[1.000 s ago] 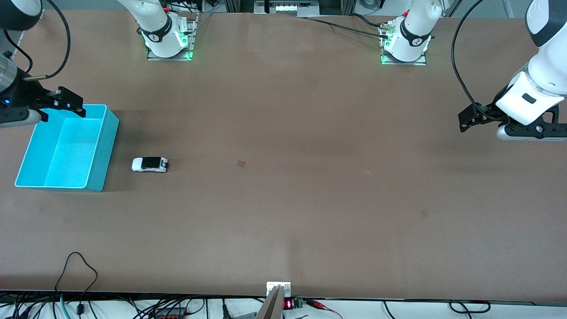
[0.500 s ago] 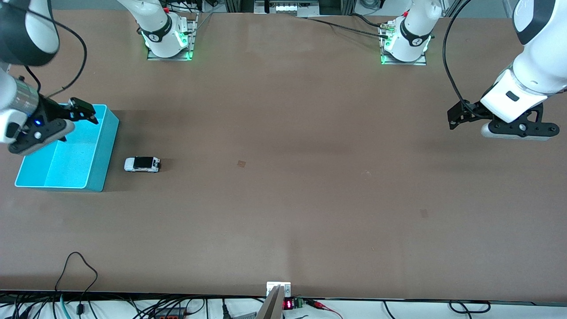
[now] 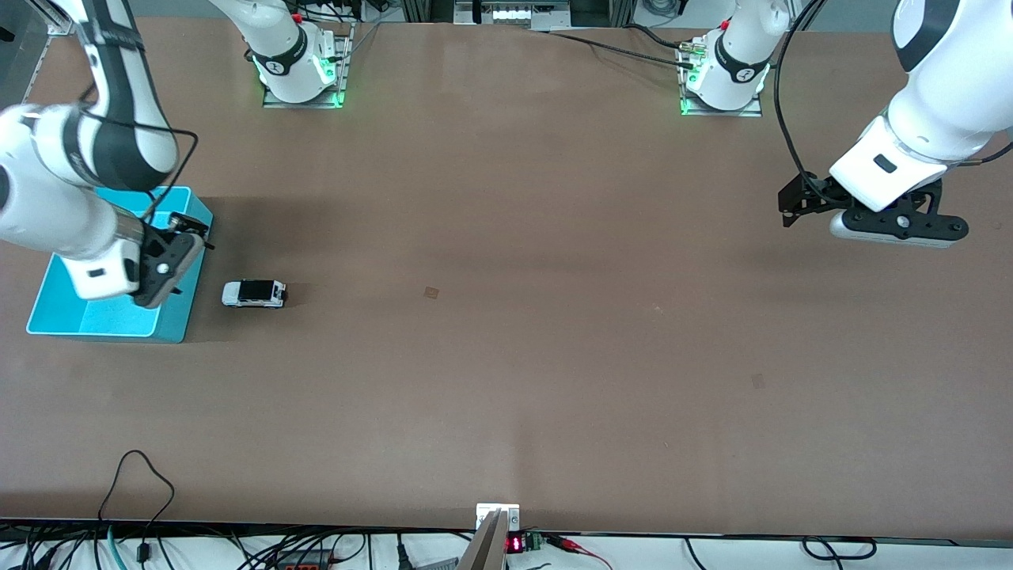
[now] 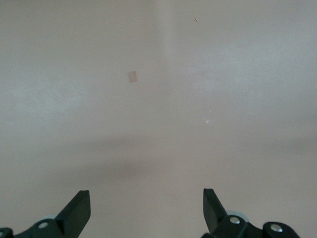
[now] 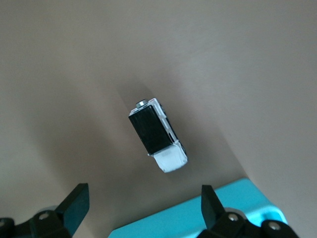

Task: Wind and store white jeep toy
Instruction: 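Reach the right gripper down to the stopped white jeep, then close the right gripper on the white jeep, then lift the jeep with the right gripper and carry it over the bin, then lower the jeep into the turquoise bin and open the right gripper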

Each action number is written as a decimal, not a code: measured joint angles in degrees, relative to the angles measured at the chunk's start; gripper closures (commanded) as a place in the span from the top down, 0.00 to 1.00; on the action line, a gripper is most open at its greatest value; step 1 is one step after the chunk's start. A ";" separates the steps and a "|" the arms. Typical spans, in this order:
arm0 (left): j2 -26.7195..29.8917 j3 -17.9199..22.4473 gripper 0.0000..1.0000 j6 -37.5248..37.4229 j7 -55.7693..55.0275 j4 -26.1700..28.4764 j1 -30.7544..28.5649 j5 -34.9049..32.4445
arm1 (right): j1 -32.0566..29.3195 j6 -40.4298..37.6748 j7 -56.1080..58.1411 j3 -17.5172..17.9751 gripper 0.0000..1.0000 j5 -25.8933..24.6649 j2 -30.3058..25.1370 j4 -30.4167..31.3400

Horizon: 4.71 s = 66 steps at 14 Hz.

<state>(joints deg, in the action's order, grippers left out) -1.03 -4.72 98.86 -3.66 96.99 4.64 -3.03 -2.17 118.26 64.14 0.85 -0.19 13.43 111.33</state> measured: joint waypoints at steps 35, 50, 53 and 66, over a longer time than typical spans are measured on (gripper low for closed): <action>0.00 0.28 1.00 -1.48 0.00 -0.20 -1.14 0.00 | -0.10 24.54 15.52 2.36 0.00 0.46 4.47 6.87; 0.00 0.28 1.00 -1.50 0.00 -0.22 -1.14 0.00 | -1.19 8.04 -33.44 -11.21 0.00 -1.55 -3.58 2.58; 0.00 0.28 1.00 -1.50 0.00 -0.23 -1.14 0.00 | -3.42 7.97 -38.18 -13.26 0.00 -2.66 -3.46 5.27; 0.00 0.28 1.00 -1.51 0.03 -0.24 -1.14 0.00 | -11.46 29.63 -41.80 -13.42 0.00 -4.17 2.66 19.90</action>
<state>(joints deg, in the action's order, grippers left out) -1.03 -4.43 97.35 -3.63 96.75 3.50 -3.03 -13.64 147.89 22.33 -12.58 -4.36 16.09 131.23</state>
